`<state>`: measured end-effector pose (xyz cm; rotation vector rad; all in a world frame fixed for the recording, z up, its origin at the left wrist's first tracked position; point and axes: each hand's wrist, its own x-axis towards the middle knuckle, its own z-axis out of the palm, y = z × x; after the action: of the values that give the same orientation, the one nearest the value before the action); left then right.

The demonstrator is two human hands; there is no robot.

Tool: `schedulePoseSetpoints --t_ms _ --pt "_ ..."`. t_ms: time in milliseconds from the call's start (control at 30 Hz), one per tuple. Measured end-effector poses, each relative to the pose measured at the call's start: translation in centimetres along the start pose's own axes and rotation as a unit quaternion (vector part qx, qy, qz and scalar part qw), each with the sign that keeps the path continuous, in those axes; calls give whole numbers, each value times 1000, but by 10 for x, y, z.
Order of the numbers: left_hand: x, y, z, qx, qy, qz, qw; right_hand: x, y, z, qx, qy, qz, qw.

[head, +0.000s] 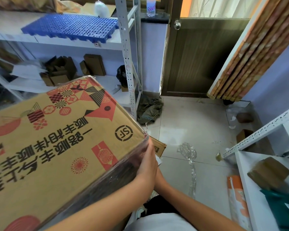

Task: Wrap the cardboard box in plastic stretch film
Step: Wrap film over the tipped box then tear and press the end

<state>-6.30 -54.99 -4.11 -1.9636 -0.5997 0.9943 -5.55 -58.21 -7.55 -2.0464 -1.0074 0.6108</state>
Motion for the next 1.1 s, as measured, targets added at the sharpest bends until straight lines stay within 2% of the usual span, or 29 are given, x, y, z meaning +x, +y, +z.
schedulePoseSetpoints --t_ms 33,100,133,167,200,233,300,367,400,433,467,533,600,700,733,800,833,867,967,1000,1033,1100 --pt "-3 -3 -2 6 -39 0 999 0 -15 -5 -30 42 -10 999" --pt "-6 -9 -2 34 -35 21 999 -2 -19 -7 -7 76 23 997" --pt "-8 -15 -3 55 -7 24 998 -4 -23 -12 11 45 25 999" --pt "-9 -17 -3 83 30 27 996 -4 -18 -12 22 -21 39 999" --pt "-11 -17 -3 105 76 35 991 -5 -6 -10 36 -51 61 996" --pt "-12 -19 -4 109 97 38 989 -3 -6 -9 20 -43 62 997" --pt "-18 -28 -6 95 128 42 986 2 -16 -6 43 40 75 995" --pt "-25 -36 -8 94 152 38 983 4 -21 0 129 92 79 984" --pt "-30 -40 -9 99 162 25 981 4 -23 -1 163 85 100 978" --pt "-34 -44 -10 99 170 6 980 1 -18 -7 162 36 122 979" --pt "-39 -49 -12 97 174 -10 980 2 -3 -7 134 -58 122 982" --pt "-44 -61 -14 80 200 -19 976 1 29 -9 100 -146 123 977" --pt "-46 -72 -19 46 250 -1 967 5 37 -4 124 -146 141 971" --pt "-46 -83 -19 -3 272 30 962 10 36 10 167 -95 159 968" --pt "-47 -83 -20 -8 275 37 961 11 39 10 124 -41 144 981" --pt "-49 -85 -20 -20 269 48 962 23 54 3 -34 90 64 993" --pt "-49 -86 -20 -26 267 51 962 34 61 -3 -94 104 49 989" --pt "-48 -88 -20 -31 266 52 962 49 66 -7 -122 70 72 987" --pt "-47 -90 -24 -45 258 61 963 84 76 -16 -192 -108 139 965" --pt "-46 -90 -25 -49 242 65 967 88 80 -16 -210 -125 143 959" --pt "-47 -91 -24 -57 223 67 971 89 83 -14 -217 -116 138 959" --pt "-47 -93 -24 -55 234 61 969 86 85 -9 -214 -77 122 966"
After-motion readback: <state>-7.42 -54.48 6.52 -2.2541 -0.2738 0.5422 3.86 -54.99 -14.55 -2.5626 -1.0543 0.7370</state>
